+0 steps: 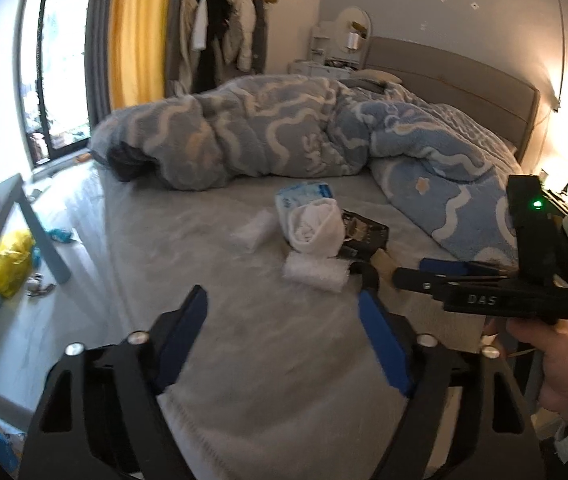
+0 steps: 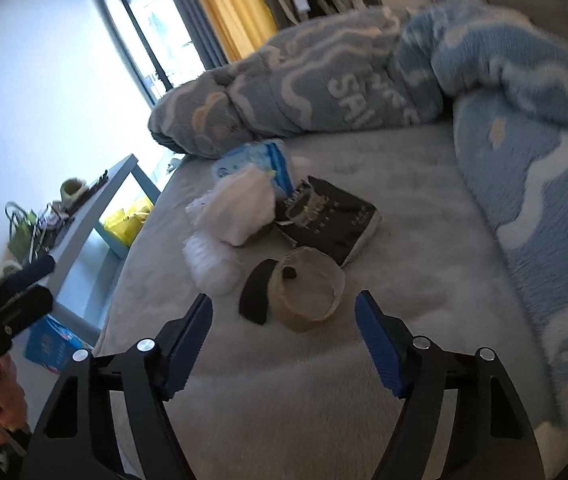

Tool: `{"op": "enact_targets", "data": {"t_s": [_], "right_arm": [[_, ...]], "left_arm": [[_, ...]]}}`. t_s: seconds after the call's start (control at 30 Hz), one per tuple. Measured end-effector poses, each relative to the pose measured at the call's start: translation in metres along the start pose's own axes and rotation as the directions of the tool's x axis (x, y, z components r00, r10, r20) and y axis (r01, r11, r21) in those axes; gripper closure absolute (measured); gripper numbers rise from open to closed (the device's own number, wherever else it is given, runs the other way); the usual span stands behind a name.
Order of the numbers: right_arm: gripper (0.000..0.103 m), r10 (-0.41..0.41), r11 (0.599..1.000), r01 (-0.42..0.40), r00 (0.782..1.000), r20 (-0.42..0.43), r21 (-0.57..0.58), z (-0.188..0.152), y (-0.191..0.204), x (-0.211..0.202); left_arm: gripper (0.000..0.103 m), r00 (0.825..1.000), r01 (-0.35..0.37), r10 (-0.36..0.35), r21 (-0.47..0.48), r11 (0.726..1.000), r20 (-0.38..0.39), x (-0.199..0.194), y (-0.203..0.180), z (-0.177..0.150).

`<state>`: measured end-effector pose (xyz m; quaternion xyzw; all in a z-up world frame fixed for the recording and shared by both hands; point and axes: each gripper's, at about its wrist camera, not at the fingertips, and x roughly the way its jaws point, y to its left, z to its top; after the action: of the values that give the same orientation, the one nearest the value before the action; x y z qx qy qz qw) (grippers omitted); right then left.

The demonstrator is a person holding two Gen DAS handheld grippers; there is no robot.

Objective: Collect trash
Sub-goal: 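Grasp the bubble-wrap roll with the left tool while the right tool grasps the brown tape core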

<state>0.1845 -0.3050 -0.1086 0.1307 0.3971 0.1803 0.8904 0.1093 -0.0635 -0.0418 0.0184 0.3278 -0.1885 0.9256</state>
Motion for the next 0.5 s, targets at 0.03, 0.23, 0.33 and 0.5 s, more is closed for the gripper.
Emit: {"op": "enact_targets", "data": {"t_s": [0.03,0.23,0.33,0.5], "right_arm": [[0.03,0.006,1.0,-0.006,1.0,-0.001,0.014,0.001,-0.003,0.003],[0.03,0.049,0.996,-0.048,0.999,-0.02,0.073,0.001,-0.01,0.02],[0.033,0.054,0.995,-0.052,0.998,-0.02,0.087,0.003,-0.012,0.024],[0.039,0.091,0.988,-0.09,0.996,-0.006,0.126,0.008,-0.017,0.026]], "left_arm": [[0.033,1.0,0.02,-0.02,-0.007,1.0,-0.013,0.006,0.0,0.002],[0.035,0.997,0.056,-0.058,-0.033,0.998,-0.042,0.024,0.003,0.004],[0.034,0.997,0.068,-0.07,-0.038,0.997,-0.044,0.028,0.0,0.008],[0.024,0.992,0.121,-0.122,-0.01,0.993,-0.038,0.035,-0.01,0.016]]}}
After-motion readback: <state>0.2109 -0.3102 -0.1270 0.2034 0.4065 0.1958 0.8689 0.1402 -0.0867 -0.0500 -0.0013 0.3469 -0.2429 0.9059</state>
